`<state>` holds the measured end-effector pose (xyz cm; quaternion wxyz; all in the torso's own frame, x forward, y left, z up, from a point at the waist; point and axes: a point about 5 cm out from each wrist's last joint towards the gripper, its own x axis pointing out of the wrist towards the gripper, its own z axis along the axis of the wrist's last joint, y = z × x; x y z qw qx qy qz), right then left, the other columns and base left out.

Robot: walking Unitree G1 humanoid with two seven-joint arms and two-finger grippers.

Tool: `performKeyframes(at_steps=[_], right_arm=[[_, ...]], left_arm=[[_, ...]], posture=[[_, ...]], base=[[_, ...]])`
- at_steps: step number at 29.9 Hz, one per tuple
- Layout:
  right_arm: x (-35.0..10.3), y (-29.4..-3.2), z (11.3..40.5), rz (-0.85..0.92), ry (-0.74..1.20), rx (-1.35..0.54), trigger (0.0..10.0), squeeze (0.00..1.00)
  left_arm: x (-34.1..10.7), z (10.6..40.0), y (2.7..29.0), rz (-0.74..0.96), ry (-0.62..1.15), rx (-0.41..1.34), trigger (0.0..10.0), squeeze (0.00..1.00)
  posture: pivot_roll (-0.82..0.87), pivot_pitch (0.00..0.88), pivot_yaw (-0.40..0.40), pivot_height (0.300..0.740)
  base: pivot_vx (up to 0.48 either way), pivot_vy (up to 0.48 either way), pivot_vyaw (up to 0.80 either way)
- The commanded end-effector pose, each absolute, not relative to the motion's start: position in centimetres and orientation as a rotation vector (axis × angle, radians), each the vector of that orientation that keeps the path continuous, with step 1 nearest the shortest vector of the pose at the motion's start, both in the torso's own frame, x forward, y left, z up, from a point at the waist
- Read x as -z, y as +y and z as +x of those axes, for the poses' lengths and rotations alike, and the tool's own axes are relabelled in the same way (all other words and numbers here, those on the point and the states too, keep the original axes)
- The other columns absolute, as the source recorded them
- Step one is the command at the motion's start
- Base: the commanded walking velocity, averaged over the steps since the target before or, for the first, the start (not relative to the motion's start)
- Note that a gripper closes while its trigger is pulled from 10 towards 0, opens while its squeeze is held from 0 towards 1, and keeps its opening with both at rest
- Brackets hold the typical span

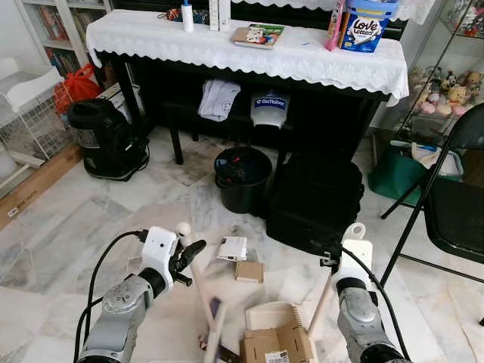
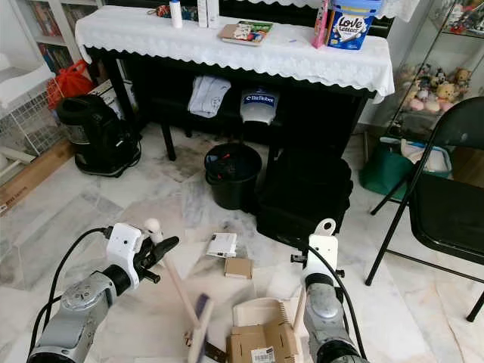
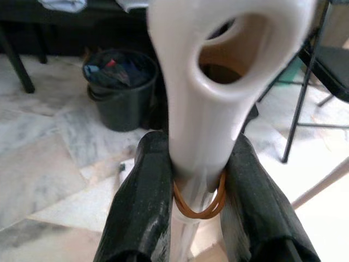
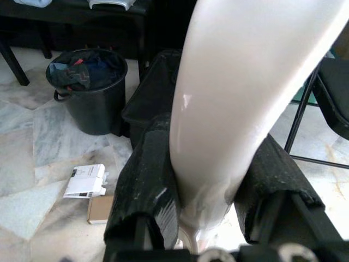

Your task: Sweep floor

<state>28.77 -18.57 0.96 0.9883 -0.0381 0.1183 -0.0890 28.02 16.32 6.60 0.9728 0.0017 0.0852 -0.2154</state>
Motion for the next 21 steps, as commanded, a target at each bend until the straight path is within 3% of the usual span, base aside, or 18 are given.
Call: performKeyframes(at_steps=[1,8,21], right_arm=[[-0.9,-18.6,28.9,-0.064,0.253,0.179,10.0,0.0],[-1.7,-19.1,29.5,-0.048,0.213,0.195,10.0,0.0],[-3.7,-20.4,30.7,0.045,0.111,0.268,10.0,0.0]], left_arm=[[-7.0,28.3,16.6,0.01,0.135,0.384,10.0,0.0],[-9.4,29.6,18.5,0.094,-0.016,0.178,10.0,0.0],[-11.0,30.1,19.1,0.143,-0.13,0.086,10.0,0.0]], posture=[[0.11,0.011,-0.018,0.74],[0.1,0.016,-0.021,0.74],[0.1,0.022,-0.018,0.74]], base=[[0.0,0.0,0.0],[0.0,0.0,0.0],[0.0,0.0,0.0]])
